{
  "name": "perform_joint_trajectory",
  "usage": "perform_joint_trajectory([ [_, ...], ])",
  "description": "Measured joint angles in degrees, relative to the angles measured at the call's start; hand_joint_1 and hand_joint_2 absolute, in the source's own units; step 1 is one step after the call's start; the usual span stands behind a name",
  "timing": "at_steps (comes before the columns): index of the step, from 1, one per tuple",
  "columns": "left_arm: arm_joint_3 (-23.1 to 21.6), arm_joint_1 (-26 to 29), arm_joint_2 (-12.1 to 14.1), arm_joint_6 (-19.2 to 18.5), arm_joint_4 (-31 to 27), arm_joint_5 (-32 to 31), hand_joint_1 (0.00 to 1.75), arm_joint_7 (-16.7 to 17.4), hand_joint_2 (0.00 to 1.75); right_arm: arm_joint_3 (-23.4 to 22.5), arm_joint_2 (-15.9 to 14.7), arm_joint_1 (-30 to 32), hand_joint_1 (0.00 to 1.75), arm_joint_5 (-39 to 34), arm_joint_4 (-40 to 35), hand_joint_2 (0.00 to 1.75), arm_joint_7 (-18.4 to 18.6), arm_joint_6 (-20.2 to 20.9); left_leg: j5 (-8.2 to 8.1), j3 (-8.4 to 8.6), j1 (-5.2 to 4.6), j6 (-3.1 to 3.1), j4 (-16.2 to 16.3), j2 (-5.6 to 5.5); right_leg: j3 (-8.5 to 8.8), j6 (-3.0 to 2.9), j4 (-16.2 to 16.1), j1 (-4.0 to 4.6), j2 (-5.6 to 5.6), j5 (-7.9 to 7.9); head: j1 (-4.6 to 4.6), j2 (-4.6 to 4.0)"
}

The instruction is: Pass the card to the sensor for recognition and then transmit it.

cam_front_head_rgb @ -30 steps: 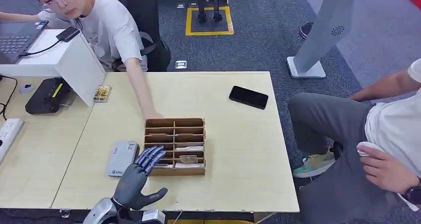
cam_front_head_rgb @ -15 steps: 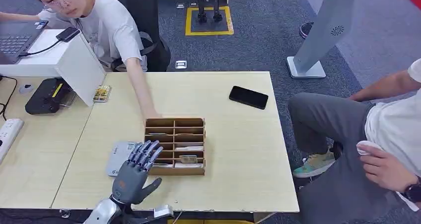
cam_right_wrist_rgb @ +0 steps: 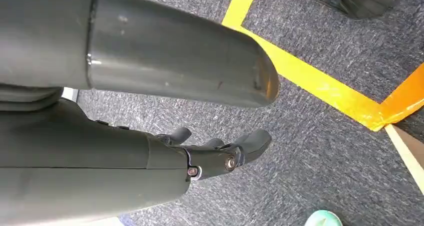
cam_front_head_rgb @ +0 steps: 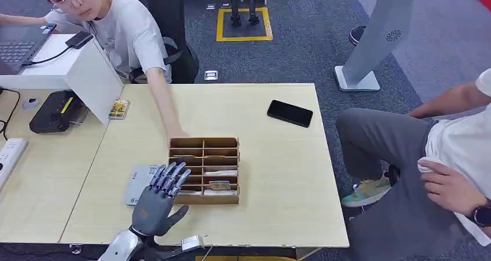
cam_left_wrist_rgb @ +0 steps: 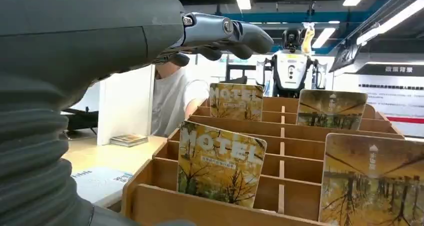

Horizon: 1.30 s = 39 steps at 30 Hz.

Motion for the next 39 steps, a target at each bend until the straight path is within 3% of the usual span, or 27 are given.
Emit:
perform_joint_trajectory([
  [8,0.1,0.1,0.0,0.0,-0.1,-7.8,0.00,2.6,1.75,0.0,0.0,0.0,0.00,0.0,0.0,0.00,0.0,0.0,0.00,0.00,0.00,0.00,0.0,0.00,0.00,0.00,0.0,0.00,0.00,0.00,0.02,0.00],
  [39,-0.6,-1.0,-1.9,0.0,0.1,-8.2,0.00,4.9,1.75,0.0,0.2,0.0,0.00,0.0,0.0,0.00,0.0,-0.1,0.00,0.01,0.00,0.00,0.0,0.00,-0.01,0.00,0.0,0.00,0.01,0.00,0.00,0.00],
])
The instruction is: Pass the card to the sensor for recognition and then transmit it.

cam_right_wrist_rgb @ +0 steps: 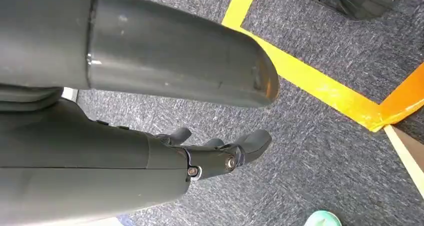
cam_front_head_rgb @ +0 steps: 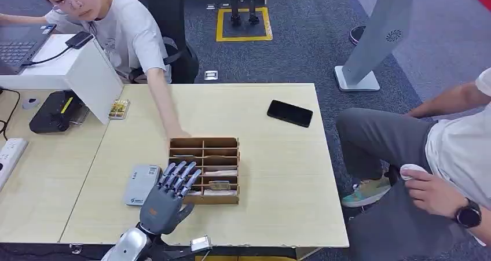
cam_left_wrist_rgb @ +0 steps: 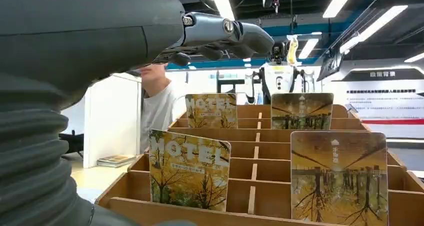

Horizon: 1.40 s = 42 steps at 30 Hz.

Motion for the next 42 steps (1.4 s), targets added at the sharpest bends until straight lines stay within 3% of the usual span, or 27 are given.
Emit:
perform_joint_trajectory([
  [13,0.0,-1.7,0.0,0.0,2.8,-1.8,0.00,4.5,1.75,0.0,0.0,0.0,0.00,0.0,0.0,0.00,0.0,0.0,0.00,0.00,0.00,0.00,0.0,0.00,0.00,0.00,0.0,0.00,0.00,0.00,0.00,0.00],
  [14,0.0,-1.7,0.0,0.0,3.1,-1.7,0.26,4.5,1.75,0.0,0.0,0.0,0.00,0.0,0.0,0.00,0.0,0.0,0.00,0.00,0.00,0.00,0.0,0.00,0.00,0.00,0.0,0.00,0.00,0.00,0.02,0.00],
  [15,0.0,-1.7,0.0,0.0,3.4,-1.6,1.48,4.5,1.75,0.0,0.0,0.0,0.00,0.0,0.0,0.00,0.0,0.0,0.00,0.00,0.00,0.00,0.0,0.00,0.00,0.00,0.0,0.00,0.00,0.00,0.00,0.00],
  [16,0.0,-1.8,0.0,0.0,3.7,-1.6,1.75,4.5,1.75,0.0,0.0,0.0,0.00,0.0,0.0,0.00,0.0,0.0,0.00,0.00,0.00,0.00,0.0,0.00,0.00,0.00,0.0,0.00,0.00,0.00,0.02,0.00],
  [42,0.0,-3.4,-0.1,0.5,7.2,2.4,1.75,2.8,1.75,0.0,0.0,0.0,0.00,-0.1,0.0,0.00,-1.1,-0.4,0.04,0.03,0.01,-0.06,0.0,0.00,0.02,-0.01,0.0,0.00,0.01,0.01,0.02,0.00],
])
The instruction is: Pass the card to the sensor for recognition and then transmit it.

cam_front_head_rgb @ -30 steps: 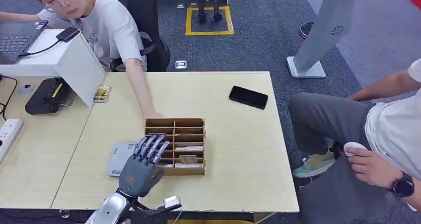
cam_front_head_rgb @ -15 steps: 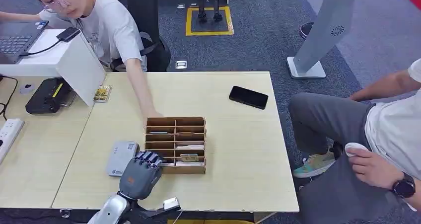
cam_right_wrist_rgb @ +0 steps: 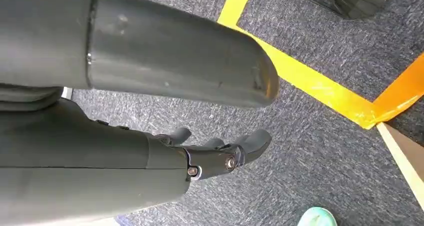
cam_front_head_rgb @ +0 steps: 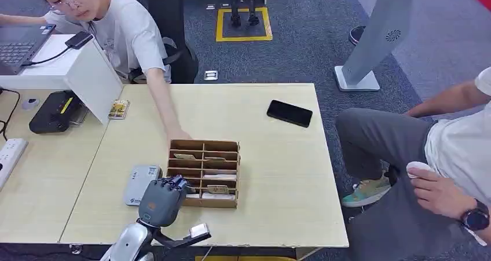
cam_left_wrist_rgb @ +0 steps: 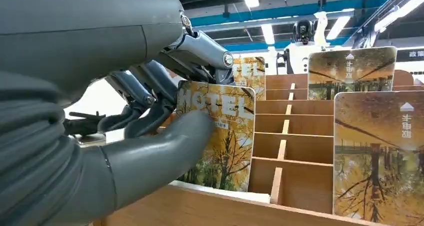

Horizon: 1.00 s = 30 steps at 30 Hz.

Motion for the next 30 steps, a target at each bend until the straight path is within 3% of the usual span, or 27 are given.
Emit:
perform_joint_trajectory([
  [9,0.0,-0.2,-0.2,0.1,0.7,1.6,1.75,-1.4,1.75,0.0,0.0,0.0,0.00,0.0,0.0,0.00,0.0,0.0,0.00,0.01,0.00,0.00,0.0,0.00,0.01,0.00,0.0,0.00,0.00,0.01,-0.02,0.00],
  [14,0.0,-0.7,-0.1,0.0,0.7,11.1,1.75,-5.4,1.75,0.0,0.0,0.0,0.00,0.0,0.0,0.00,0.0,0.0,0.02,0.01,0.01,-0.01,0.0,0.00,-0.01,0.00,0.0,0.01,0.00,0.01,-0.02,0.00],
  [18,0.0,-3.0,2.5,-2.6,-3.2,18.0,1.75,-5.7,1.75,0.0,0.0,0.0,0.00,0.0,0.0,0.00,0.0,0.0,0.06,0.00,0.03,-0.03,0.0,-0.02,-0.01,-0.02,0.0,0.03,-0.02,0.02,0.00,0.00],
  [20,0.1,-5.1,5.0,-4.3,-6.6,22.0,1.75,-5.7,1.75,0.0,0.0,0.1,0.00,0.1,0.0,0.00,0.0,-0.1,0.14,-0.01,0.08,-0.09,0.0,-0.02,-0.02,-0.10,0.0,0.06,-0.02,0.08,0.00,0.00],
  [24,1.9,-11.5,10.2,-10.4,-12.8,26.8,1.75,-5.7,1.75,0.0,0.0,0.1,0.00,0.0,0.0,0.00,0.0,-0.2,0.23,-0.04,0.15,-0.21,0.0,-0.04,-0.04,-0.20,0.1,0.17,-0.03,0.16,-0.02,0.00],
  [28,5.7,-20.8,14.6,-19.0,-17.3,32.8,1.75,-5.4,1.75,0.0,0.0,0.0,0.00,0.0,0.0,0.00,0.0,0.2,0.29,-0.06,0.20,-0.25,0.0,-0.04,-0.06,-0.29,0.1,0.22,-0.03,0.23,0.00,0.00],
  [30,7.1,-24.0,15.7,-20.0,-18.3,32.2,1.75,-4.6,1.75,0.0,0.0,0.0,0.00,0.0,0.0,0.00,0.0,0.3,0.28,-0.04,0.19,-0.25,0.0,-0.01,-0.06,-0.32,0.1,0.21,-0.02,0.25,0.00,0.00],
])
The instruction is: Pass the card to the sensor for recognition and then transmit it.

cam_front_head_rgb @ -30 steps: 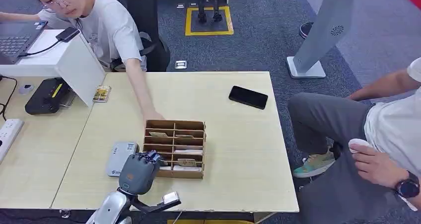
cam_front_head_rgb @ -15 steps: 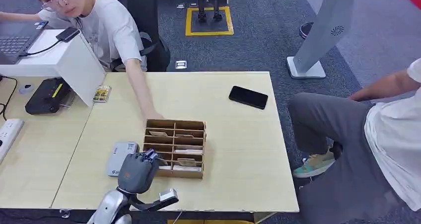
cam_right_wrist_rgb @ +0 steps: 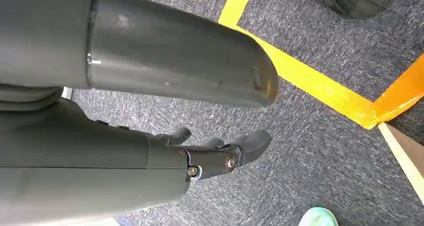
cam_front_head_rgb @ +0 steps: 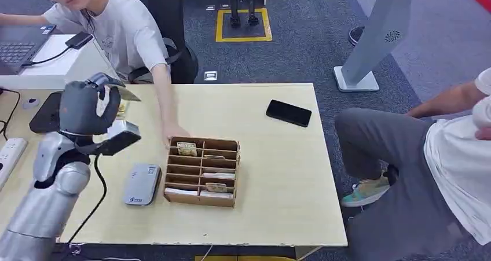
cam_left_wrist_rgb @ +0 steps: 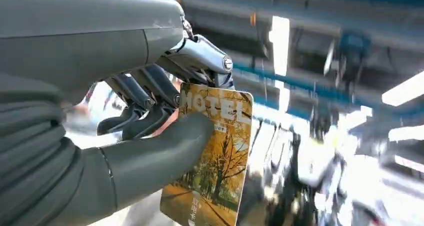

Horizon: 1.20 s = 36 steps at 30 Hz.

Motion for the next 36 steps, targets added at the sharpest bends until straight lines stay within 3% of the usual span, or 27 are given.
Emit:
perform_joint_trajectory([
  [6,1.1,-7.3,1.8,0.5,0.4,-7.9,1.75,5.5,1.75,0.4,0.0,-0.1,0.00,0.0,0.0,0.00,0.7,0.1,0.00,-0.06,0.00,0.00,0.0,-0.02,-0.07,0.00,0.0,0.00,-0.01,0.00,-0.02,0.00],
  [9,1.3,-11.8,2.3,3.0,5.0,-14.1,1.75,9.0,1.75,1.0,0.0,-0.2,0.00,0.0,0.0,0.00,0.8,0.1,0.00,-0.05,0.00,0.00,0.0,0.01,-0.07,-0.01,0.0,0.00,0.01,0.02,0.00,0.00],
  [13,1.4,-15.9,2.5,5.4,11.9,-18.8,1.75,11.0,1.75,2.2,0.0,-0.3,0.00,0.0,0.0,0.00,0.9,0.2,0.04,-0.04,0.01,-0.05,0.0,0.01,-0.08,-0.01,0.0,0.00,0.02,0.02,-0.02,0.00],
  [21,1.4,-17.4,2.2,7.0,20.5,-19.9,1.75,11.3,1.75,3.7,0.0,-0.3,0.00,0.0,0.0,0.00,1.0,0.3,0.04,-0.06,0.00,-0.06,0.0,0.02,-0.11,-0.02,0.0,0.00,0.04,0.02,-0.02,0.00],
  [36,1.4,-16.9,2.1,7.4,23.8,-19.4,1.75,11.3,1.75,4.7,0.0,-0.3,0.00,0.0,0.0,0.00,1.2,0.2,0.04,-0.10,0.00,-0.05,0.0,0.01,-0.13,-0.02,0.0,0.00,0.04,0.02,-0.02,0.00],
])
